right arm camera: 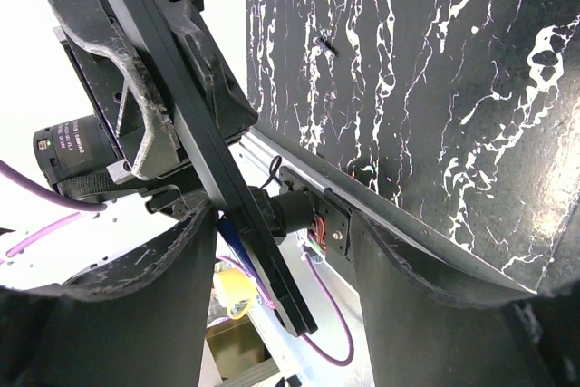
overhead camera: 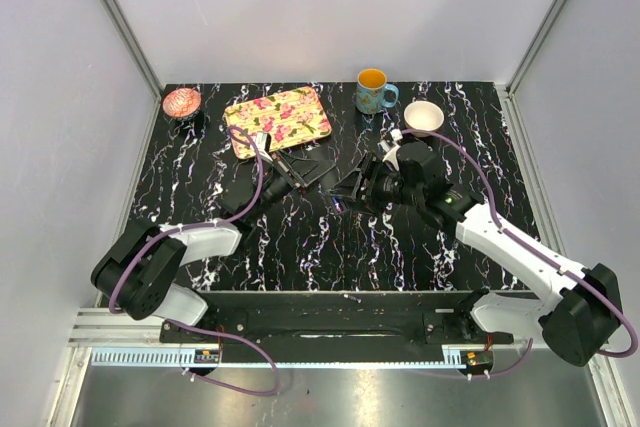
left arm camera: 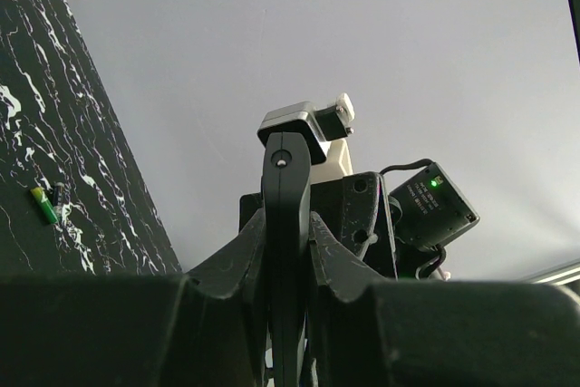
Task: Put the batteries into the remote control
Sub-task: Load the battery into the remote control.
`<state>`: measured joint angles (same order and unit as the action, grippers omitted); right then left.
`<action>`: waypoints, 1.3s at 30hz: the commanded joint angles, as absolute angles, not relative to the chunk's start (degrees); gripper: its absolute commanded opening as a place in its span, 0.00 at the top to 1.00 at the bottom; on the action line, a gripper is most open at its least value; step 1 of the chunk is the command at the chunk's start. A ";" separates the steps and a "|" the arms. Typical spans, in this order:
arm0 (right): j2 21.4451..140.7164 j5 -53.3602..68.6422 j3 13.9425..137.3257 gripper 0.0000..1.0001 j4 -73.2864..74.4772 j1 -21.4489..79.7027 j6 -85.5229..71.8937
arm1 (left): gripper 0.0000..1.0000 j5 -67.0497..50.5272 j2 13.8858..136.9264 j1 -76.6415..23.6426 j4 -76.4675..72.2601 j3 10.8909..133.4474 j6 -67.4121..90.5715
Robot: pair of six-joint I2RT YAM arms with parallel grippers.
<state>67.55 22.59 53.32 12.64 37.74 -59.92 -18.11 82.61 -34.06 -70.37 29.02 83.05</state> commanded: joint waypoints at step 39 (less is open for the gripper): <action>65.92 25.93 43.85 0.37 5.80 37.35 -62.75 | 1.00 -17.23 80.33 -33.93 -91.76 35.68 88.16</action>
